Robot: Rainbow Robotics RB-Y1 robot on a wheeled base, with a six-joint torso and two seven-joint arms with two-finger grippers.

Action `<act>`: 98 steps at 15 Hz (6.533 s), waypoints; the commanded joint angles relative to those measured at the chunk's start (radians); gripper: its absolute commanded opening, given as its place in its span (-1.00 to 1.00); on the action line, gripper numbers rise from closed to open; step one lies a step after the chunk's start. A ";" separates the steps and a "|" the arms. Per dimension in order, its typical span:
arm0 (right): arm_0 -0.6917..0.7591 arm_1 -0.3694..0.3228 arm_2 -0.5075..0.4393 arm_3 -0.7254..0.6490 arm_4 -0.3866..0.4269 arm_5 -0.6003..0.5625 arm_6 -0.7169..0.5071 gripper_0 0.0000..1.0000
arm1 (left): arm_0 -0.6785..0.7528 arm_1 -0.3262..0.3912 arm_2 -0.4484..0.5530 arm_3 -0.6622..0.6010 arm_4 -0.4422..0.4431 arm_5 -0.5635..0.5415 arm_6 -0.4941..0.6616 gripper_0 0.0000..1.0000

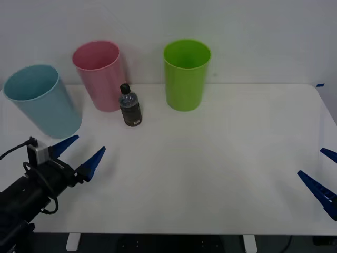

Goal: Grasp the object on the table and drop it into the matching bin: aluminum can to the light blue bin, PET bottle to the pink bin.

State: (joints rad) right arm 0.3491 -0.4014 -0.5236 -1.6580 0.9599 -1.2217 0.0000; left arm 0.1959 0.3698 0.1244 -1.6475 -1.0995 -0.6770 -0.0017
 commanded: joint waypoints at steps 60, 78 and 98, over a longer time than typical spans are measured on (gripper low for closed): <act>0.000 0.000 0.000 0.000 0.000 0.000 0.000 1.00 | -0.705 -0.183 -0.215 0.707 -0.229 0.513 -0.055 -1.00; 0.000 0.000 0.000 0.000 0.000 0.000 0.000 1.00 | -0.196 0.072 -0.281 -0.095 0.086 0.491 -0.014 -1.00; 0.000 0.000 0.000 0.000 0.000 0.000 0.000 1.00 | -0.504 0.255 -0.236 -0.057 0.139 0.481 0.281 -1.00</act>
State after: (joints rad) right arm 0.3491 -0.4014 -0.5236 -1.6581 0.9599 -1.2217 0.0000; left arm -0.2857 0.6234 -0.1109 -1.7304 -0.9573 -0.1903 0.2839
